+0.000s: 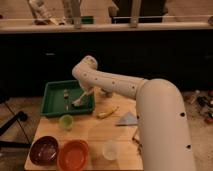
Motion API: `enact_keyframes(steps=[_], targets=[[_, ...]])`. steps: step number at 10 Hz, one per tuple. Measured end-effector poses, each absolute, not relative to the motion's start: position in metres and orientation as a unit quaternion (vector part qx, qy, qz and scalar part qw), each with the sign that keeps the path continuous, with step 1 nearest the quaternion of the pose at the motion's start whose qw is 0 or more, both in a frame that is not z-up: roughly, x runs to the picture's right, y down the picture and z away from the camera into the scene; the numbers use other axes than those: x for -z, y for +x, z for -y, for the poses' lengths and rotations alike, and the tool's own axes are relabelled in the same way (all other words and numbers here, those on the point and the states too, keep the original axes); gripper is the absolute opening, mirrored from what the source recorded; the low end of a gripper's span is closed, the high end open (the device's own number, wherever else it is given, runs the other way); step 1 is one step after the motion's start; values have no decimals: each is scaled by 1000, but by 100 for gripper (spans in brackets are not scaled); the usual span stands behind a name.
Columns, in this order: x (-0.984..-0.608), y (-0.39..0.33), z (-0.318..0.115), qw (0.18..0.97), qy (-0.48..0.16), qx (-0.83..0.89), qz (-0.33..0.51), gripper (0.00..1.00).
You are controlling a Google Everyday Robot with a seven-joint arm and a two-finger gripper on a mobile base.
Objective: Wipe tray with brush
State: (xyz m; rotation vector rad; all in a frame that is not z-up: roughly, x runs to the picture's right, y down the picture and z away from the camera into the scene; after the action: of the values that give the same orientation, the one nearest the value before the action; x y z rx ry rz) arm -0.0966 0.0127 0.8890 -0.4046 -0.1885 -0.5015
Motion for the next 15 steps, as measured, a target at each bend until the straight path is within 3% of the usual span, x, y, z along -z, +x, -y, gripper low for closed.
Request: enact_keyframes(steps=[6, 11, 15], targets=[[-911, -75, 17, 947, -198, 248, 36, 0], [-930, -111, 13, 941, -208, 260, 61, 0], [-917, -129, -10, 929, -225, 276, 103, 0]])
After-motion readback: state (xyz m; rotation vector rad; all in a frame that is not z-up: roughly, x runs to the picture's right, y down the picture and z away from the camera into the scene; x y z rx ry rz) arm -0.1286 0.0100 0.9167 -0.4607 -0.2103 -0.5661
